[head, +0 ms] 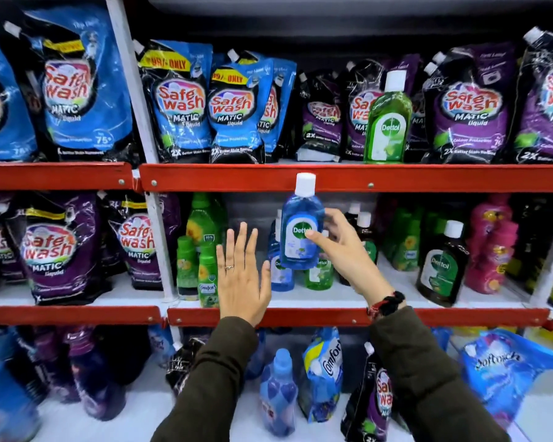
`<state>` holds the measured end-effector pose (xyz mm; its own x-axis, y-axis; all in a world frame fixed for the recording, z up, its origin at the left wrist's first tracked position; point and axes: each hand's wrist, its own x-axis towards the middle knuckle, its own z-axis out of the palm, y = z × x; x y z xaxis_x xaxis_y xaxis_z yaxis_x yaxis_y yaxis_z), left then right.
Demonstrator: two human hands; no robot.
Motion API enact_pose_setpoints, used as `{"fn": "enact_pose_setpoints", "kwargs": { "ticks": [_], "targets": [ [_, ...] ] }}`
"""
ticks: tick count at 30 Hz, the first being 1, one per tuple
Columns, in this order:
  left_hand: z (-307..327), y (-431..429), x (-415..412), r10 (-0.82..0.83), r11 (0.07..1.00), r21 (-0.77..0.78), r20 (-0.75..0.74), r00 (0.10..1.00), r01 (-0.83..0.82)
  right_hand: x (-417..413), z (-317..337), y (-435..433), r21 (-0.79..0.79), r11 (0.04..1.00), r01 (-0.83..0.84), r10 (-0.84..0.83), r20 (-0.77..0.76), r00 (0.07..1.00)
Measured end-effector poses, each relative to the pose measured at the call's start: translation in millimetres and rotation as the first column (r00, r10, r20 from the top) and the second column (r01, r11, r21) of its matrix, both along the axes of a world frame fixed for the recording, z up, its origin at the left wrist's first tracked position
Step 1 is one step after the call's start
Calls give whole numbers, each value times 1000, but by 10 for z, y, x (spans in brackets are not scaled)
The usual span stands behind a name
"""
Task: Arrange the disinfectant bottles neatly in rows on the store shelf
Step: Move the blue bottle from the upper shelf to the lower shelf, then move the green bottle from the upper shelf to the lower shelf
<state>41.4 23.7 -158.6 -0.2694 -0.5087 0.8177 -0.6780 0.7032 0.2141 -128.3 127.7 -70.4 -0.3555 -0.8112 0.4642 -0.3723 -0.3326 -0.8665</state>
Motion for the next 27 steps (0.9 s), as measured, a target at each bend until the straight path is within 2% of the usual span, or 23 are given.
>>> {"fn": "enact_pose_setpoints", "kwargs": {
  "ticks": [6, 11, 13, 19, 27],
  "targets": [
    [-519, 12, 22, 5, 980, 195, 125, 992, -29, 45, -593, -224, 31, 999, 10, -11, 32, 999],
    [-889, -40, 39, 16, 920, 373, 278, 961, -123, 91, -881, -428, 122, 993, 8, -18, 82, 996],
    [-965, -49, 61, 19, 919, 369, 304, 953, -136, 97, -957, -509, 147, 989, 3, -17, 89, 996],
    [-1028, -61, 85, 18, 947, 306, 261, 965, -100, 113, -1061, -635, 188, 982, 4, -30, 132, 991],
    [-1070, -67, 83, 15, 961, 266, 228, 974, -77, 60, -1154, -716, 172, 985, -29, 5, 137, 991]
  ]
}}
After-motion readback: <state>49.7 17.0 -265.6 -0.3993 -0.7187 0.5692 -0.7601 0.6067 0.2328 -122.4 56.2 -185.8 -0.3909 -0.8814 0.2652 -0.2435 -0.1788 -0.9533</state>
